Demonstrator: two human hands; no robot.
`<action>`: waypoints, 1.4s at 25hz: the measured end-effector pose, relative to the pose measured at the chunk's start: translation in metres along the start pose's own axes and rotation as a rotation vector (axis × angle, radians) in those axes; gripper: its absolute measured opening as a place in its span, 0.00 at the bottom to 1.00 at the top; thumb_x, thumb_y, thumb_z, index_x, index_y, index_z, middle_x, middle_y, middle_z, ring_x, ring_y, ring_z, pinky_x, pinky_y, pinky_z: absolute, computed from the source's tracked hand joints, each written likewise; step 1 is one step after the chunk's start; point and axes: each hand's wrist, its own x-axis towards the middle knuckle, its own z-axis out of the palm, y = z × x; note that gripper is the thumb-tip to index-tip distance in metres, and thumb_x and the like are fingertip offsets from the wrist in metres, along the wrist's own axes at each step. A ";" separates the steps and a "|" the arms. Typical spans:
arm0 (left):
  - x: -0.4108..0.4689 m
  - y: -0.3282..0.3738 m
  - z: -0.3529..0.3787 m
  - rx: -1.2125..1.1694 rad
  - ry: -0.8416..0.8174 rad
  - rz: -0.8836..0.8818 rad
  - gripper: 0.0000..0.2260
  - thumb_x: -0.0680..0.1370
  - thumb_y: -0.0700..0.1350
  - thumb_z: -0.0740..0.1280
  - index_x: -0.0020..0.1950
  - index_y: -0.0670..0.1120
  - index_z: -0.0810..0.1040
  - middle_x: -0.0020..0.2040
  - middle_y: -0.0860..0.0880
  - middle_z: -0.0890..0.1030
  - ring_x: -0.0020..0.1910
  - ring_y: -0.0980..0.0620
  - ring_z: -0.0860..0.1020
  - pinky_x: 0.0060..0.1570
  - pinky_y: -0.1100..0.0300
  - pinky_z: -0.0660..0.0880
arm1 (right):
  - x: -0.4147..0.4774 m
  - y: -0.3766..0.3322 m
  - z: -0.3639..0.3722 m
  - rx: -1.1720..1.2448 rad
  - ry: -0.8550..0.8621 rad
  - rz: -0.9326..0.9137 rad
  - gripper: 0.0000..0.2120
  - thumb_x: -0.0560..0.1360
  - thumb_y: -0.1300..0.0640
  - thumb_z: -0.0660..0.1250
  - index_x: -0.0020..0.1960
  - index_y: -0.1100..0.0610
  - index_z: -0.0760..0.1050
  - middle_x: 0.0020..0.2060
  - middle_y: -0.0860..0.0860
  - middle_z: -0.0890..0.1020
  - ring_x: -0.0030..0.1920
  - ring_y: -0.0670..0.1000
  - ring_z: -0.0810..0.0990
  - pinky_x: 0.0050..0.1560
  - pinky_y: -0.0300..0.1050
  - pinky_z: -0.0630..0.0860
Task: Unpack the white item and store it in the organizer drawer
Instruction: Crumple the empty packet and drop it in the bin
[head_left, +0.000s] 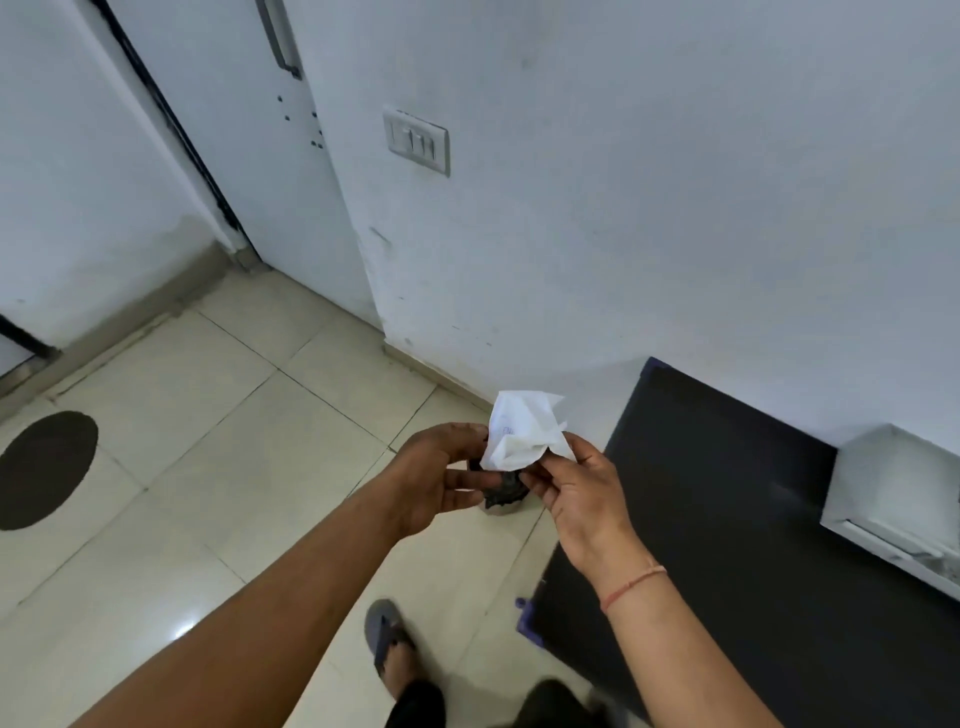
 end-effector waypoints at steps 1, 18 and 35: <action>0.006 0.009 -0.017 0.001 0.021 -0.010 0.11 0.82 0.44 0.69 0.64 0.45 0.83 0.58 0.45 0.89 0.43 0.45 0.90 0.38 0.55 0.84 | 0.007 0.005 0.013 0.062 0.026 0.016 0.13 0.79 0.70 0.68 0.61 0.63 0.84 0.54 0.59 0.89 0.51 0.57 0.89 0.53 0.49 0.86; 0.219 0.078 -0.037 0.338 0.015 -0.095 0.05 0.83 0.42 0.70 0.57 0.45 0.83 0.55 0.43 0.87 0.44 0.42 0.85 0.41 0.52 0.83 | 0.164 0.039 0.018 0.471 0.462 0.085 0.14 0.81 0.69 0.66 0.64 0.62 0.82 0.61 0.62 0.86 0.64 0.61 0.85 0.60 0.51 0.84; 0.598 -0.094 -0.085 0.742 0.034 -0.326 0.04 0.82 0.41 0.68 0.52 0.46 0.83 0.47 0.47 0.85 0.37 0.49 0.83 0.36 0.56 0.79 | 0.471 0.348 -0.064 0.384 0.853 0.474 0.16 0.78 0.73 0.65 0.63 0.64 0.81 0.64 0.63 0.83 0.59 0.58 0.84 0.45 0.41 0.84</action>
